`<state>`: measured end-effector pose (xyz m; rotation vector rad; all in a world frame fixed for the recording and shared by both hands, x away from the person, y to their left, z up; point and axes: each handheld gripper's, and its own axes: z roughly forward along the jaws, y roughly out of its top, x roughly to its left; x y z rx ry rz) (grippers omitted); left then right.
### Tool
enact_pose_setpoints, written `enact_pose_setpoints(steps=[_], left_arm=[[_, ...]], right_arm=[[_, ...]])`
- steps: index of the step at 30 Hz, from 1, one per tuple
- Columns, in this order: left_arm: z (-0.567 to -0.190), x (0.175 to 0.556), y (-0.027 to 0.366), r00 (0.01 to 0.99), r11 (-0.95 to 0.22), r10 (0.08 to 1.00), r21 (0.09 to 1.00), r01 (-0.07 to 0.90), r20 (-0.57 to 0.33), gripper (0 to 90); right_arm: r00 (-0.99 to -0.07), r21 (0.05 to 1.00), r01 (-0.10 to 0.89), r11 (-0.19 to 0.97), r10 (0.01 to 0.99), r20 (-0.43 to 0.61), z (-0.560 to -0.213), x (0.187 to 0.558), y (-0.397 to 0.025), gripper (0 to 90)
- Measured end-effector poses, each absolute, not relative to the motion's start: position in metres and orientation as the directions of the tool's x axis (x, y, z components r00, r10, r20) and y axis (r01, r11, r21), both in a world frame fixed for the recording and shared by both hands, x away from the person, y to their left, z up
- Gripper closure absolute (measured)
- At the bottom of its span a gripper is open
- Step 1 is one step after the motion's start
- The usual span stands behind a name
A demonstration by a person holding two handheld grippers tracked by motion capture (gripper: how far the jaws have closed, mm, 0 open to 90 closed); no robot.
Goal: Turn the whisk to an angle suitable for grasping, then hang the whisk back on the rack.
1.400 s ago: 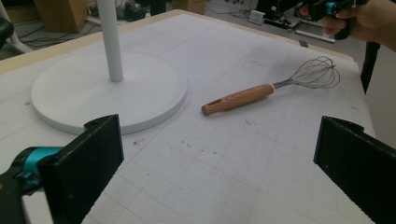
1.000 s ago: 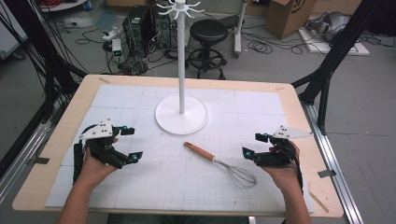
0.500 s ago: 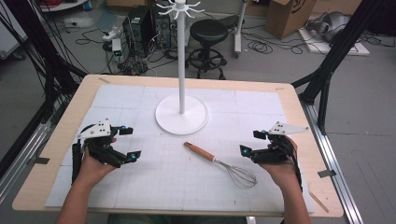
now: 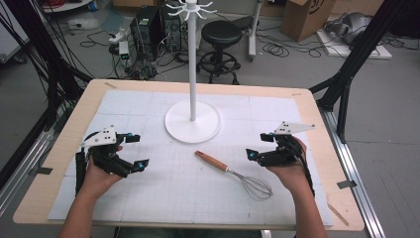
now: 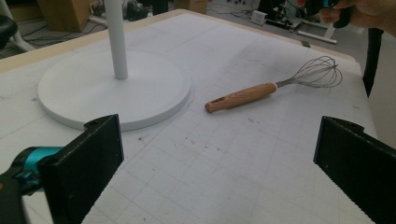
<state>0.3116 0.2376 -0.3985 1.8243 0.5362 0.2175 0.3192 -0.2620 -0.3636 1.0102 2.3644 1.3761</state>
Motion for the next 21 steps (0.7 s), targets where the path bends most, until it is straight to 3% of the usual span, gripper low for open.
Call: enact_pose_setpoints(steps=[21], left_arm=[[-0.398, 0.312, 0.238, 0.88, -0.234, 0.462, 0.941, 0.245, -0.114, 2.1]], right_arm=[[-0.8, 0.714, 0.487, 0.504, 0.585, 0.132, -0.378, 0.351, -0.202, 13.4]])
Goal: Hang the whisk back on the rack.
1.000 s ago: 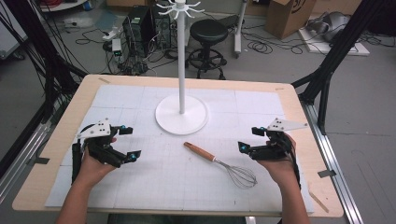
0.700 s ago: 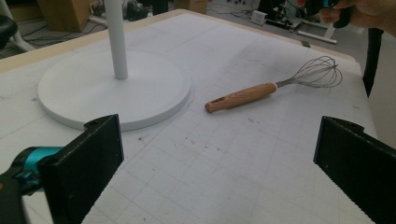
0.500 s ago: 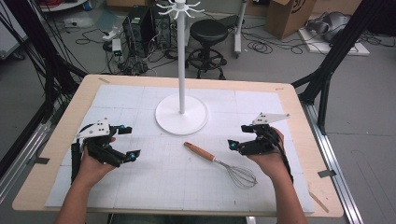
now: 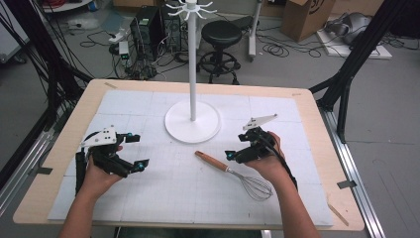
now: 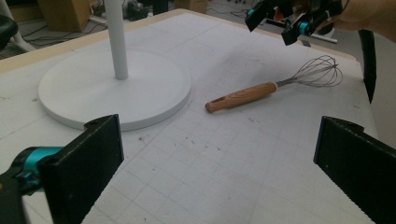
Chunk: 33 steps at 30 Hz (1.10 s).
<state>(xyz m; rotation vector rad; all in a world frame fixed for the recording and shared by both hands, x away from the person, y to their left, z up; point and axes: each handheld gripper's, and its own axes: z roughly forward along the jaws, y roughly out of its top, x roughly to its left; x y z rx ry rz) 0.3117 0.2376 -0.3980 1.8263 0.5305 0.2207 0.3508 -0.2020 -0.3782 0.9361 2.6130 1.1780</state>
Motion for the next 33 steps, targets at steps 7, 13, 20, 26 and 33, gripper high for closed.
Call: enact_pose_setpoints(steps=[7, 13, 20, 26, 33], left_arm=[[-0.399, 0.315, 0.237, 0.88, -0.217, 0.457, 0.944, 0.249, -0.128, 2.1], [-0.397, 0.313, 0.236, 0.878, -0.23, 0.464, 0.942, 0.244, -0.114, 2.1], [-0.396, 0.311, 0.235, 0.879, -0.239, 0.465, 0.941, 0.239, -0.105, 2.1], [-0.397, 0.311, 0.234, 0.88, -0.253, 0.464, 0.937, 0.242, -0.102, 2.1], [-0.396, 0.312, 0.236, 0.878, -0.242, 0.467, 0.939, 0.243, -0.107, 2.1]], right_arm=[[-0.81, 0.643, 0.511, 0.571, 0.57, 0.138, -0.387, 0.359, -0.185, 13.8], [-0.816, 0.606, 0.518, 0.603, 0.56, 0.141, -0.391, 0.363, -0.175, 14.2], [-0.826, 0.541, 0.524, 0.658, 0.548, 0.133, -0.4, 0.364, -0.163, 15.2], [-0.835, 0.5, 0.521, 0.692, 0.536, 0.13, -0.404, 0.361, -0.157, 15.5], [-0.858, 0.426, 0.499, 0.754, 0.5, 0.119, -0.411, 0.358, -0.15, 19.7]])
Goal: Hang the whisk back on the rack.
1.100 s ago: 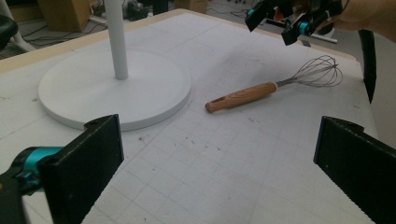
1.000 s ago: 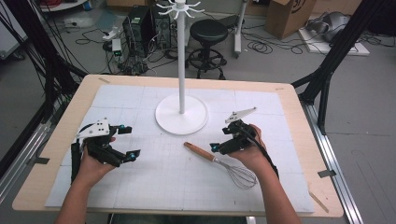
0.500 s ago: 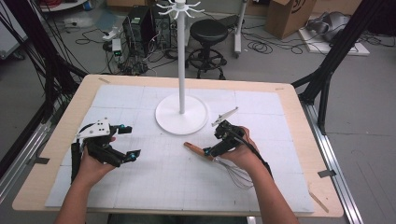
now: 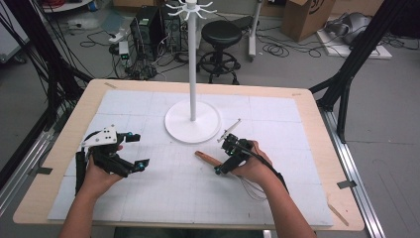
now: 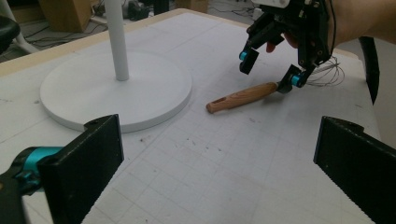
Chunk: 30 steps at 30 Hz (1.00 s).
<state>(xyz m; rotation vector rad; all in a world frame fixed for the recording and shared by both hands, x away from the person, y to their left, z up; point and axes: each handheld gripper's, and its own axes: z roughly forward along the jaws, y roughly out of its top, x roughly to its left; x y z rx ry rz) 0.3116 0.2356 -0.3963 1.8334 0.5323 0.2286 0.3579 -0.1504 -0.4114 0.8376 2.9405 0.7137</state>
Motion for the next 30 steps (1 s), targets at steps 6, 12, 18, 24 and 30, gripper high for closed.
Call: enact_pose_setpoints(steps=[6, 12, 18, 24, 30], left_arm=[[-0.397, 0.311, 0.234, 0.88, -0.25, 0.464, 0.937, 0.242, -0.103, 2.1], [-0.397, 0.312, 0.236, 0.878, -0.247, 0.466, 0.937, 0.248, -0.109, 2.1], [-0.397, 0.312, 0.236, 0.879, -0.252, 0.464, 0.936, 0.247, -0.107, 2.1], [-0.398, 0.312, 0.235, 0.878, -0.251, 0.466, 0.934, 0.253, -0.112, 2.1], [-0.397, 0.312, 0.235, 0.878, -0.257, 0.466, 0.934, 0.248, -0.104, 2.2]], right_arm=[[-0.866, 0.395, 0.49, 0.777, 0.485, 0.121, -0.413, 0.356, -0.147, 27.8], [-0.868, 0.367, 0.49, 0.791, 0.481, 0.123, -0.416, 0.355, -0.14, 40.2], [-0.86, 0.351, 0.504, 0.789, 0.497, 0.116, -0.417, 0.355, -0.139, 45.2], [-0.874, 0.322, 0.473, 0.82, 0.481, 0.059, -0.417, 0.35, -0.132, 43.0], [-0.867, 0.317, 0.477, 0.82, 0.497, 0.019, -0.416, 0.348, -0.13, 51.8]])
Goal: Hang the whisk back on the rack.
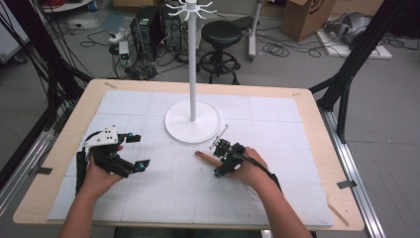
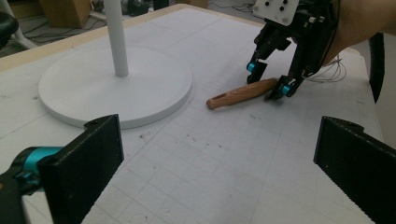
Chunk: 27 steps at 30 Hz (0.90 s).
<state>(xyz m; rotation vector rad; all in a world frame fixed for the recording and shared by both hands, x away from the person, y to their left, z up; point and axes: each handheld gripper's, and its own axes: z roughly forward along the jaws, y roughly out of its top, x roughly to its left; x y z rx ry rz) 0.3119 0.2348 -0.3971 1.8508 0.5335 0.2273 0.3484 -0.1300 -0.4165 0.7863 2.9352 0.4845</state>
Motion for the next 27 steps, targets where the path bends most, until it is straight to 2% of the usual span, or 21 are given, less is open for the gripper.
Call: enact_pose_setpoints(steps=[1, 2, 3, 5, 19, 24, 27], left_arm=[[-0.397, 0.312, 0.235, 0.877, -0.255, 0.468, 0.934, 0.249, -0.106, 2.2], [-0.397, 0.312, 0.235, 0.877, -0.253, 0.468, 0.935, 0.249, -0.107, 2.1], [-0.397, 0.312, 0.236, 0.877, -0.255, 0.468, 0.935, 0.248, -0.105, 2.1], [-0.397, 0.312, 0.235, 0.878, -0.254, 0.467, 0.935, 0.249, -0.107, 2.1], [-0.397, 0.312, 0.236, 0.875, -0.255, 0.472, 0.934, 0.25, -0.105, 2.1], [-0.397, 0.312, 0.237, 0.873, -0.247, 0.476, 0.936, 0.249, -0.107, 2.1], [-0.396, 0.312, 0.237, 0.872, -0.247, 0.478, 0.937, 0.249, -0.106, 2.2]], right_arm=[[-0.867, 0.317, 0.477, 0.82, 0.497, 0.019, -0.416, 0.348, -0.13, 51.8], [-0.868, 0.316, 0.475, 0.821, 0.496, 0.015, -0.416, 0.347, -0.13, 59.5], [-0.868, 0.316, 0.475, 0.821, 0.496, 0.015, -0.416, 0.347, -0.13, 59.5], [-0.874, 0.317, 0.464, 0.827, 0.485, 0.014, -0.415, 0.346, -0.13, 67.4], [-0.879, 0.33, 0.448, 0.831, 0.477, -0.008, -0.411, 0.343, -0.132, 71.0], [-0.876, 0.393, 0.439, 0.808, 0.482, -0.012, -0.398, 0.342, -0.135, 71.3], [-0.872, 0.477, 0.425, 0.77, 0.49, -0.015, -0.378, 0.341, -0.14, 71.3]])
